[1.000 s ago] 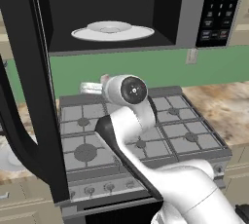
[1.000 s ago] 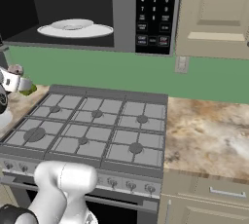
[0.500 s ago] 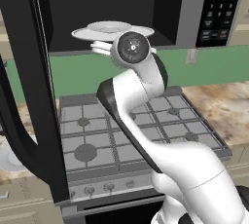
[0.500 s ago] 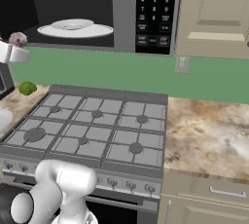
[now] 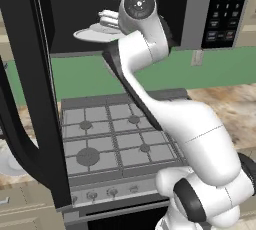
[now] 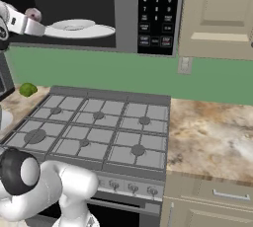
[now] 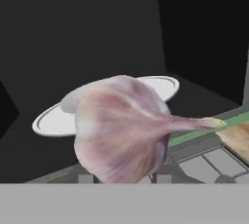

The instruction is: Pick the garlic from the counter and place it in the microwave.

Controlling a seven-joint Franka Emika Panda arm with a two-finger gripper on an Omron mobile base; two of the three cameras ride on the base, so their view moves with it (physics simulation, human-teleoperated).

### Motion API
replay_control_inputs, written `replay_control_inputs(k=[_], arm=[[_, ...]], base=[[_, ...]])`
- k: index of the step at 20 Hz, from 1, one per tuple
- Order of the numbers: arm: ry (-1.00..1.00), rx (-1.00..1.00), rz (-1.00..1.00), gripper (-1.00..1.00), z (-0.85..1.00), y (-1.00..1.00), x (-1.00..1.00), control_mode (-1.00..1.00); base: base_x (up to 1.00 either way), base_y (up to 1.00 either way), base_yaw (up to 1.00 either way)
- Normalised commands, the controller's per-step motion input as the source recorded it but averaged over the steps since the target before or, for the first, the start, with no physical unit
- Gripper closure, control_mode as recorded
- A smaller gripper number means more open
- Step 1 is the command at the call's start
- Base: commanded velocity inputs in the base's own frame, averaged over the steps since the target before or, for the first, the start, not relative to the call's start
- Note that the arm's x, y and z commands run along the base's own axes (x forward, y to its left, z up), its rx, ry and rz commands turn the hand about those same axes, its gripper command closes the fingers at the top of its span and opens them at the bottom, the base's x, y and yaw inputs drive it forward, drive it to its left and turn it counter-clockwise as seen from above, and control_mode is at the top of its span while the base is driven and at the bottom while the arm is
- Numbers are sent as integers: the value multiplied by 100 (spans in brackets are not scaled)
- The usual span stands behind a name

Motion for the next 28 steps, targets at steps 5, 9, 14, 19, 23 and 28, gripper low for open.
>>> replay_control_inputs(k=[5,9,14,19,23,28], arm=[[3,0,11,100,16,0,99,-100],[6,-2,11,100,-4,0,86,-100],[9,-1,7,100,-15,-4,86,-100],[11,0,3,100,-28,-9,72,-100],[9,0,2,100,-14,-2,84,-100],[5,-1,4,100,-26,-2,71,-100]], base=[[0,0,0],[0,0,0],[0,0,0],[0,0,0],[0,0,0],[0,0,0]])
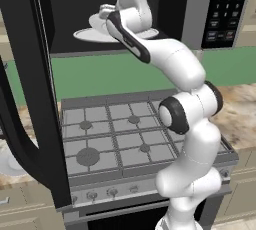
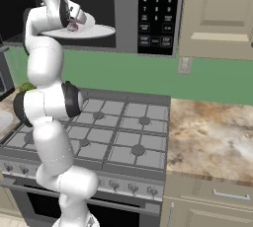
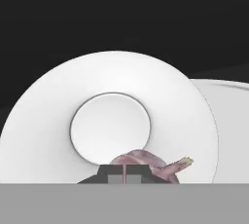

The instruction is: Pick the garlic from the counter and place it in the microwave.

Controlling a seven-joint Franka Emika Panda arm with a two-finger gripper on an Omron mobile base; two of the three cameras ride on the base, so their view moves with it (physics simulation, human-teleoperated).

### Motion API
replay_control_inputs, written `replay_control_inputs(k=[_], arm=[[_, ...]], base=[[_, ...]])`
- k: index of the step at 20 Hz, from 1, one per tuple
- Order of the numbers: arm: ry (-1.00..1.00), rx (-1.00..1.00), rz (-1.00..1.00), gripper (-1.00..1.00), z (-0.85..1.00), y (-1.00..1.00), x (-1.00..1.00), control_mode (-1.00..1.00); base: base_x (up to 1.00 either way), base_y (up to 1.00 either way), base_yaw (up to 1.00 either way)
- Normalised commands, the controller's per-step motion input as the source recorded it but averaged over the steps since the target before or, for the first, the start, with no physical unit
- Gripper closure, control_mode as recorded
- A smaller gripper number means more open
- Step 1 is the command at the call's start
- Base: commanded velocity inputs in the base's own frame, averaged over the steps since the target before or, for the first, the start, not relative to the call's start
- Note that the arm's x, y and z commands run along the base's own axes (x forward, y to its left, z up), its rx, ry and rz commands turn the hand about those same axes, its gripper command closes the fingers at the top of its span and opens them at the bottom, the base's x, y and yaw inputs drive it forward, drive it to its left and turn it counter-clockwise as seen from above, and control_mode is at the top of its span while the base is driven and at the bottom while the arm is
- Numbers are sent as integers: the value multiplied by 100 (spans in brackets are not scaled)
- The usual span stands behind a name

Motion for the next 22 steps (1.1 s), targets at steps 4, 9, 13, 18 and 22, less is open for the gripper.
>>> replay_control_inputs(k=[4,9,13,18,22], arm=[[0,0,6,100,-1,0,24,-100],[0,-2,4,100,0,8,-18,-100],[0,-5,4,100,0,26,-67,-100],[-3,-6,0,100,-21,5,-96,-100],[-9,-6,0,100,-61,0,-99,-100]], base=[[0,0,0],[0,0,0],[0,0,0],[0,0,0],[0,0,0]])
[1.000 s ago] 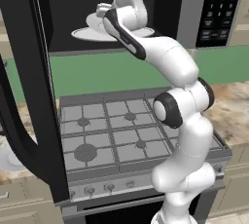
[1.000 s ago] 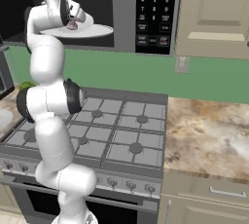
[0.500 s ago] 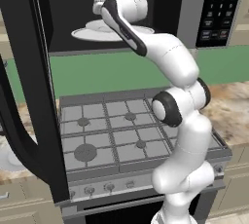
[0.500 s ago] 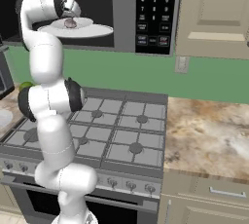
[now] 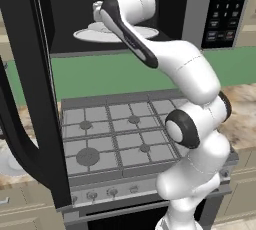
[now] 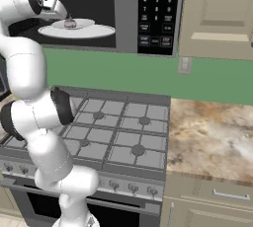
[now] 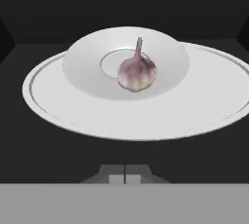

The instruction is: Pick the garlic from the counter and place it in the microwave.

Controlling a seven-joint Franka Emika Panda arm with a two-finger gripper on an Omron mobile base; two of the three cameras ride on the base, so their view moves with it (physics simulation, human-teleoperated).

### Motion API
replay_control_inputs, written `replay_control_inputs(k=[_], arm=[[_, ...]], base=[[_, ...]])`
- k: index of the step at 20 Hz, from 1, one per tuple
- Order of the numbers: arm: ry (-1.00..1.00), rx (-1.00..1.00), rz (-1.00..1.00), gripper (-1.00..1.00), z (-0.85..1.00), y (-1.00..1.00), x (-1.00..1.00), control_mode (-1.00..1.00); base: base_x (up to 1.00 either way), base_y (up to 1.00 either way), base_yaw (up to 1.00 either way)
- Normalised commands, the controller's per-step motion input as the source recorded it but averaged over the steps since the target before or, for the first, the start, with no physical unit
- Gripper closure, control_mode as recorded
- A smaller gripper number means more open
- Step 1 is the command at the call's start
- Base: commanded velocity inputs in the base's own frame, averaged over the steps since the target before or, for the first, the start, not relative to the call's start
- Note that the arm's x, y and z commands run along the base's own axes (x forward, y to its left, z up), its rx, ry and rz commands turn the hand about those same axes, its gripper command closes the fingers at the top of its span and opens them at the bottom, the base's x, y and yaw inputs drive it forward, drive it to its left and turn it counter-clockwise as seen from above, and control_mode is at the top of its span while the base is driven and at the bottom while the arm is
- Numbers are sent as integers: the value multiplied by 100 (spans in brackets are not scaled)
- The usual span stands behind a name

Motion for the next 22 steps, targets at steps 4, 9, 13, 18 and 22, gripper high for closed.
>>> replay_control_inputs(k=[4,9,13,18,22], arm=[[-14,-11,0,-100,-100,12,-100,-100],[-11,-4,0,-100,-52,-19,-100,-100],[-3,0,1,-100,-5,-31,-100,-100],[0,-10,11,-100,-63,-21,-100,-100],[-6,-1,10,-100,-71,-17,-100,-100]], base=[[0,0,0],[0,0,0],[0,0,0],[0,0,0],[0,0,0]])
